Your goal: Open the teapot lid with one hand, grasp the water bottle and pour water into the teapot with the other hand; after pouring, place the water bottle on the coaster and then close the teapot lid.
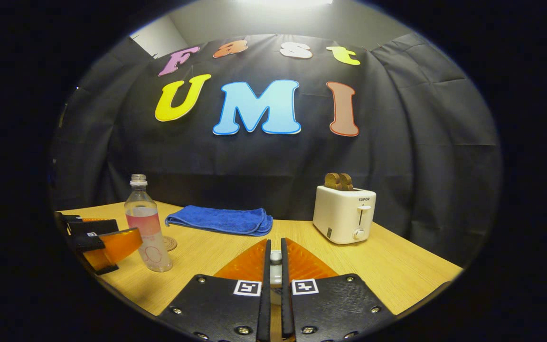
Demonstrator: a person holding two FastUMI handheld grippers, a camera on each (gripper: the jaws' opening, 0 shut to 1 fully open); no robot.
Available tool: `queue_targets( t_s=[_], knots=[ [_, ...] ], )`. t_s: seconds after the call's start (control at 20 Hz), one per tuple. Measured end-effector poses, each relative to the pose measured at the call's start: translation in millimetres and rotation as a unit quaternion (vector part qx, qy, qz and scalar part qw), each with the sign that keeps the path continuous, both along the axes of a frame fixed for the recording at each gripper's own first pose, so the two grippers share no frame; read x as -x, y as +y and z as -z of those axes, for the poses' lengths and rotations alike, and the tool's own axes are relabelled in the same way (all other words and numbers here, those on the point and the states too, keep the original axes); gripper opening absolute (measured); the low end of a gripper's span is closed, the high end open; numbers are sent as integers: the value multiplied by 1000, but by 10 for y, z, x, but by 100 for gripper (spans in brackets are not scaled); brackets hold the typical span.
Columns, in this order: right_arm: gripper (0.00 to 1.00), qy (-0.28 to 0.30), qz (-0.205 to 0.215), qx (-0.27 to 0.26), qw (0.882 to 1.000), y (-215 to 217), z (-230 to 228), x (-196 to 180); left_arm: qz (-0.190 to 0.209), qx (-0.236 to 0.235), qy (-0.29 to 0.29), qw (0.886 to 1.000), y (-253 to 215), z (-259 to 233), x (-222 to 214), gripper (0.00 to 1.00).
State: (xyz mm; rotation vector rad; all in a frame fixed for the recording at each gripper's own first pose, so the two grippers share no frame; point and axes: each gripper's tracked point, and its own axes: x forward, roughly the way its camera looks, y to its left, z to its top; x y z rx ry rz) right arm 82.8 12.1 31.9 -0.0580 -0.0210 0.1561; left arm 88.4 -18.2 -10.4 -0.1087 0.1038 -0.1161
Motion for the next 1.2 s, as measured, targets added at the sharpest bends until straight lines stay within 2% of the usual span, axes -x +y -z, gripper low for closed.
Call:
queue_targets(
  t_s=[0.8, 1.05, 1.1, 1.2],
  knots=[
    [9, 14, -9, -22, 1000, -34, 124, 474, 2, -31, -11, 999, -129, 13, -422, 100],
    [9, 12, -20, -19, 1000, -2, 107, 647, -2, -25, -22, 999, -118, -33, -466, 99],
    [9, 13, -22, -19, 999, 0, 120, 663, -2, -27, -20, 999, -123, -30, -481, 89],
    [9, 13, -24, -18, 999, -20, 114, 733, -1, -29, -16, 999, -105, -37, -477, 87]
  ],
)
